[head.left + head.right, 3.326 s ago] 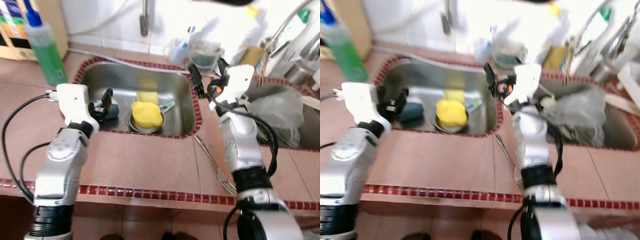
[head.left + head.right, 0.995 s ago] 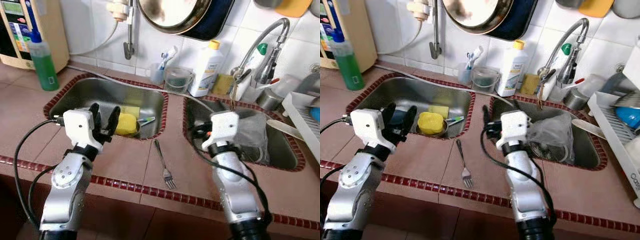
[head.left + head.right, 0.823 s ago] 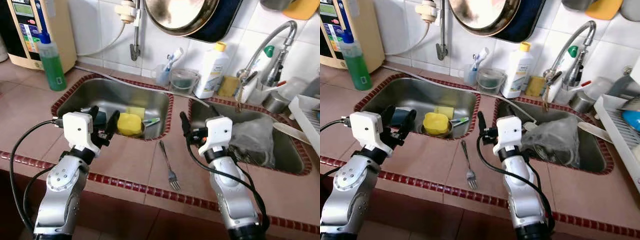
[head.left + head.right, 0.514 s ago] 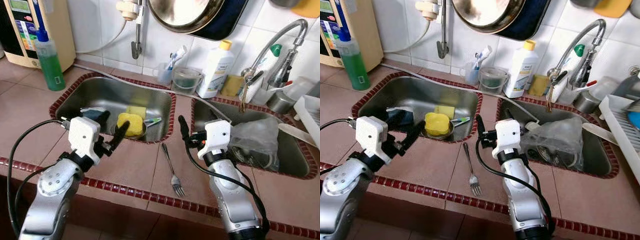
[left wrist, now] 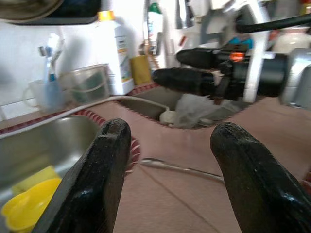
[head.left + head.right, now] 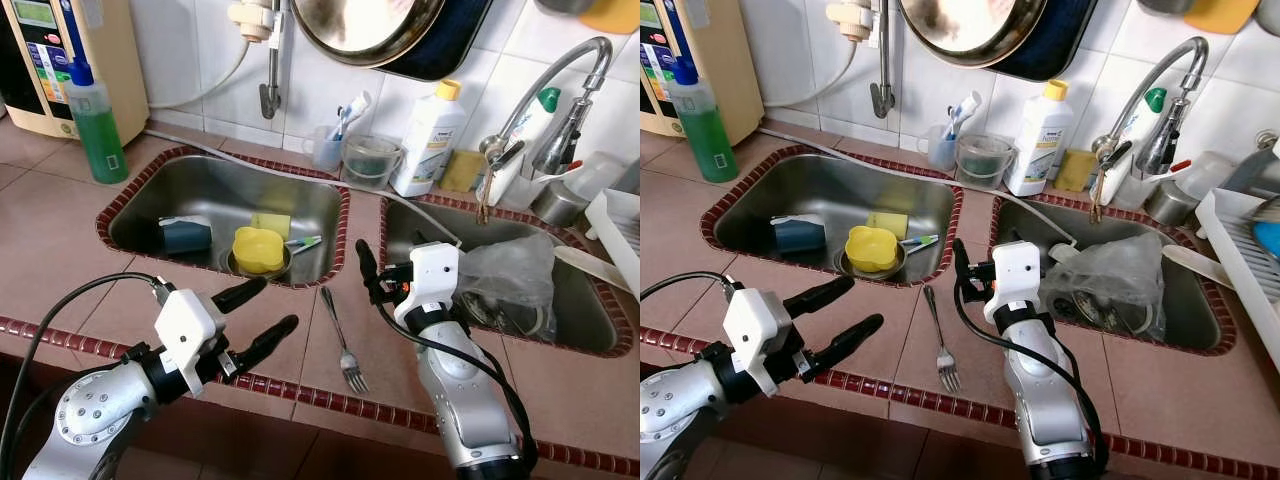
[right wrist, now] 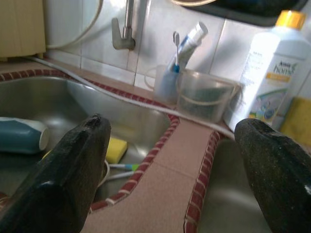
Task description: Kitchen organization
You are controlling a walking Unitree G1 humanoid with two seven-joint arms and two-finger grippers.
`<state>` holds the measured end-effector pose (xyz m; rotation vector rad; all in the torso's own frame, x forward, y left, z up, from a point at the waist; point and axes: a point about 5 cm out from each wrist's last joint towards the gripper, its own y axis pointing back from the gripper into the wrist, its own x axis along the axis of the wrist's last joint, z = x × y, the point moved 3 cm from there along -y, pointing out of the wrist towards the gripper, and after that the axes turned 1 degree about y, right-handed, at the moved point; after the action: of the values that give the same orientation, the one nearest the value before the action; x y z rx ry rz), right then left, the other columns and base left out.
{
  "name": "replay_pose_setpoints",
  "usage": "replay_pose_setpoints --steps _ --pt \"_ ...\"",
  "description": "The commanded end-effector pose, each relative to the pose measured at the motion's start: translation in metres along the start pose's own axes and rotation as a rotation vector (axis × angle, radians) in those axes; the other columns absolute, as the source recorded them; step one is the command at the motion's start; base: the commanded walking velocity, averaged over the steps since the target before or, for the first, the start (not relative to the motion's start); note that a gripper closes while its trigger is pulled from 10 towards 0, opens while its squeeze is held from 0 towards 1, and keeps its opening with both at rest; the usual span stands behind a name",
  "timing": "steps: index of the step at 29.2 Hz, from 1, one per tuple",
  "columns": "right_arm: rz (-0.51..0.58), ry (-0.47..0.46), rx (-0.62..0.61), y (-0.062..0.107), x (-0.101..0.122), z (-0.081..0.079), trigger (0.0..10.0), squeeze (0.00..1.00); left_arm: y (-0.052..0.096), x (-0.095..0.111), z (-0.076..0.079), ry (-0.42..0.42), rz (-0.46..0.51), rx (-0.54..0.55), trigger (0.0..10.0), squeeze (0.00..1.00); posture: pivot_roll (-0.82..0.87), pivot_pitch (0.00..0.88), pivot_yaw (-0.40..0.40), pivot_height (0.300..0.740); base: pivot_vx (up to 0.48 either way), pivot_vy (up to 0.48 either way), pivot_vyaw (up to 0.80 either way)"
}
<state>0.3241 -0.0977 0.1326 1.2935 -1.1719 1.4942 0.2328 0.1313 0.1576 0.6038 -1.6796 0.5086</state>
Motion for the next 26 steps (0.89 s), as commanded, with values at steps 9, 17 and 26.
replay_pose_setpoints --steps 9,17,26 --pt "-0.168 -0.175 -0.012 -0.009 -0.006 -0.028 10.0 0.00 -0.001 0.004 0.017 0.052 -0.006 -0.084 10.0 0.00 0.15 0.027 -0.148 0.740 0.000 0.000 0.00" --pt "-0.251 -0.195 0.016 -0.011 -0.008 -0.049 10.0 0.00 -0.003 0.005 0.023 0.073 0.001 -0.070 10.0 0.00 0.16 0.038 -0.170 0.740 0.000 0.000 0.00" --pt "-0.347 -0.205 0.115 -0.003 -0.013 -0.073 10.0 0.00 -0.002 0.007 0.021 0.078 0.014 -0.013 10.0 0.00 0.18 0.053 -0.205 0.740 0.000 0.000 0.00"
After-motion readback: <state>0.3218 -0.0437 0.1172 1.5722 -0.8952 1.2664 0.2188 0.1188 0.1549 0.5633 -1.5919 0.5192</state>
